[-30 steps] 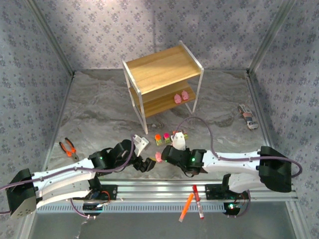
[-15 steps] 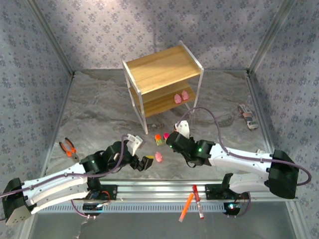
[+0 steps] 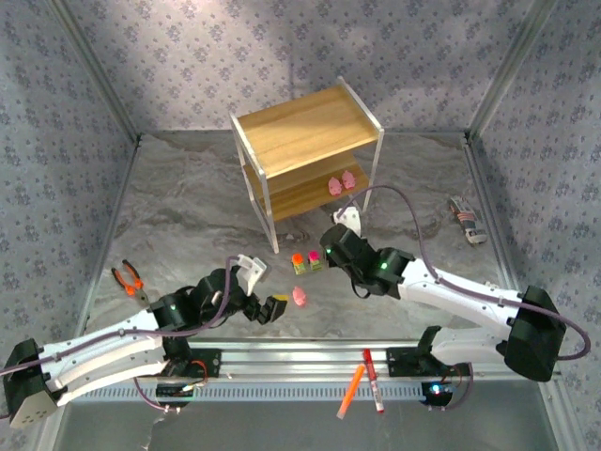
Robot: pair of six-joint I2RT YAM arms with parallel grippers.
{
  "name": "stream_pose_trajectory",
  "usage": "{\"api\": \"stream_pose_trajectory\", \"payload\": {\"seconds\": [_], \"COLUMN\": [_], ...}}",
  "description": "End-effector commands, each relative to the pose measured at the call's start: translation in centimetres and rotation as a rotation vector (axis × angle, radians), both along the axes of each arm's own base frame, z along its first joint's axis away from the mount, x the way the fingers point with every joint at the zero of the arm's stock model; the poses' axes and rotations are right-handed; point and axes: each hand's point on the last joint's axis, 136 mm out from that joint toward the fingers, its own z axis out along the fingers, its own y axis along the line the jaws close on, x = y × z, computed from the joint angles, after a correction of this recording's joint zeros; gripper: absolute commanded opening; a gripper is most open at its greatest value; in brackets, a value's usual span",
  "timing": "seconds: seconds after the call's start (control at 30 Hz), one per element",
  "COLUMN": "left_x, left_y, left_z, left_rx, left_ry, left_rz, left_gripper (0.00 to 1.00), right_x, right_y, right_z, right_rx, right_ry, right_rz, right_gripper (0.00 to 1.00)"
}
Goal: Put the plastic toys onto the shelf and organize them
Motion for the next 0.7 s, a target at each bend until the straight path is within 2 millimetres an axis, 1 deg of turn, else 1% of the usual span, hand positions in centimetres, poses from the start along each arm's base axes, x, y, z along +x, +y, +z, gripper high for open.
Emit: {"api": "stream_pose_trajectory", "payload": {"seconds": [0.0, 0.1, 0.23, 0.57, 0.67], "left_x": [-0.2, -0.2, 0.2, 0.2, 0.3], "left_y": [-0.4, -0.5, -0.2, 0.1, 0.2], "left_z": [0.4, 0.2, -0.1, 0.3, 0.2], "left_rx": [-0.014, -0.005, 0.022, 0.012, 0.02], "left_ry": [-0.014, -0.008, -0.01, -0.02, -0.022], "left_rz": [-0.022, -0.025, 0.002, 0.01, 0.016], "left_gripper": [0.99, 0.99, 1.0, 0.99, 0.99], "right_x": [1.5, 2.5, 3.5, 5.9, 6.5], "right_y": [0.8, 1.5, 2.4, 4.3, 4.5], "right_z": [2.0, 2.7, 3.2, 4.6, 4.7], "right_rx": [0.034, 0.047, 0.06, 0.083, 0.077], "right_ry": [-0.035, -0.042, -0.051, -0.079, -0.075], "right_rz": [0.024, 0.038, 0.052, 0.073, 0.067], "right_gripper": [0.3, 0.3, 0.3, 0.3, 0.3]}}
